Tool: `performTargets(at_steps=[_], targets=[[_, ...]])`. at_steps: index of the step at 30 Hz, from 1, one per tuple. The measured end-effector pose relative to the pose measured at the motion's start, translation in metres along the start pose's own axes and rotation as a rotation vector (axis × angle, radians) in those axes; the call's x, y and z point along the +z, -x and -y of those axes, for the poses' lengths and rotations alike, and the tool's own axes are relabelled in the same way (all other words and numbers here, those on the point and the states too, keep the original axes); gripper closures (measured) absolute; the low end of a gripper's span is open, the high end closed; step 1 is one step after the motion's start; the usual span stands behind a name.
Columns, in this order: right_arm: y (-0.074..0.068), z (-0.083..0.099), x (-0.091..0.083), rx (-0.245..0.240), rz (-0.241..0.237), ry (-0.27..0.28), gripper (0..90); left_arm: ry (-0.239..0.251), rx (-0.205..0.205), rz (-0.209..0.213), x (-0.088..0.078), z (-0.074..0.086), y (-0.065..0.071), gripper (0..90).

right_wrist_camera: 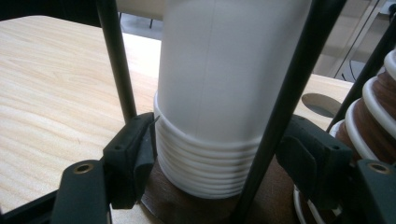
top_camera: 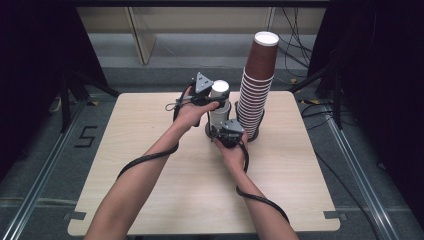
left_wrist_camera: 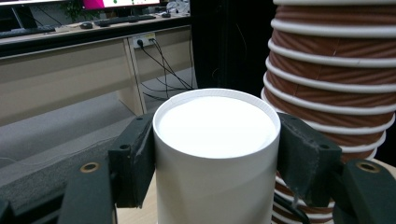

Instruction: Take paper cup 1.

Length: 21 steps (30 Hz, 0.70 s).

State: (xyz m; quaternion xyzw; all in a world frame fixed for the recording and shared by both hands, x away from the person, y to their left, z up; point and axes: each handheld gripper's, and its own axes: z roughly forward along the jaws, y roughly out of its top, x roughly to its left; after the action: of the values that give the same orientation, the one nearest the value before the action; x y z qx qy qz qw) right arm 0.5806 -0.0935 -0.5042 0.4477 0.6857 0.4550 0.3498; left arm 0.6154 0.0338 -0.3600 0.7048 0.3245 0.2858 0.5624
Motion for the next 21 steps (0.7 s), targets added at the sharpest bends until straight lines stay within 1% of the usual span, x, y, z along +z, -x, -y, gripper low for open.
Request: performTargets(at_steps=[2, 3, 4, 7, 9, 10, 11, 12, 13, 14, 15, 16, 17, 18, 19, 20, 21], targets=[[0.0, -0.001, 0.0, -0.001, -0.008, -0.004, 29.1, 0.008, 0.002, -0.001, -0.001, -0.002, 0.0, 33.1], [0.0, -0.002, -0.002, 0.004, -0.021, -0.016, 28.7, 0.012, 0.0, -0.001, -0.002, -0.004, 0.001, 33.1], [0.0, -0.002, -0.002, 0.008, -0.02, -0.006, 28.3, 0.018, -0.003, -0.001, -0.004, -0.006, 0.001, 33.1], [0.0, -0.003, -0.003, -0.006, -0.015, 0.002, 27.0, 0.024, 0.002, -0.003, -0.007, -0.009, 0.002, 33.1], [0.0, -0.003, -0.006, -0.013, -0.029, -0.01, 25.9, 0.025, 0.006, -0.003, -0.009, -0.011, 0.002, 33.1], [-0.001, -0.003, -0.006, 0.003, -0.028, -0.004, 25.4, 0.028, 0.006, -0.003, -0.01, -0.012, 0.002, 33.1], [-0.001, -0.003, -0.008, -0.002, -0.029, -0.015, 24.7, 0.029, 0.012, -0.002, -0.012, -0.013, 0.002, 33.1], [-0.001, -0.003, -0.009, -0.017, -0.037, -0.015, 24.1, 0.029, 0.012, -0.003, -0.013, -0.013, 0.002, 33.1], [-0.003, -0.002, -0.01, -0.001, -0.049, -0.015, 23.6, 0.029, 0.012, -0.003, -0.013, -0.013, 0.002, 33.1], [-0.003, -0.002, -0.012, -0.001, -0.058, -0.017, 22.8, 0.028, 0.014, -0.003, -0.016, -0.015, 0.003, 33.1], [-0.004, -0.002, -0.014, -0.006, -0.059, -0.021, 22.2, 0.026, 0.01, -0.004, -0.018, -0.015, 0.003, 33.1], [-0.004, -0.003, -0.016, -0.008, -0.08, -0.027, 21.6, 0.025, 0.011, -0.001, -0.02, -0.016, 0.003, 33.1], [-0.004, -0.004, -0.018, -0.02, -0.079, -0.025, 21.3, 0.023, 0.01, 0.002, -0.022, -0.016, 0.003, 33.1], [-0.004, -0.004, -0.02, -0.02, -0.087, -0.021, 21.0, 0.017, 0.014, 0.001, -0.025, -0.016, 0.003, 33.1], [-0.003, -0.005, -0.023, -0.04, -0.072, -0.001, 20.6, 0.015, 0.016, 0.0, -0.027, -0.016, 0.003, 33.1], [-0.002, -0.006, -0.025, -0.046, -0.071, 0.003, 20.5, 0.007, 0.019, 0.0, -0.029, -0.016, 0.003, 33.1], [-0.001, -0.007, -0.029, -0.049, -0.081, -0.008, 20.2, 0.002, 0.023, 0.003, -0.031, -0.016, 0.004, 33.0]])
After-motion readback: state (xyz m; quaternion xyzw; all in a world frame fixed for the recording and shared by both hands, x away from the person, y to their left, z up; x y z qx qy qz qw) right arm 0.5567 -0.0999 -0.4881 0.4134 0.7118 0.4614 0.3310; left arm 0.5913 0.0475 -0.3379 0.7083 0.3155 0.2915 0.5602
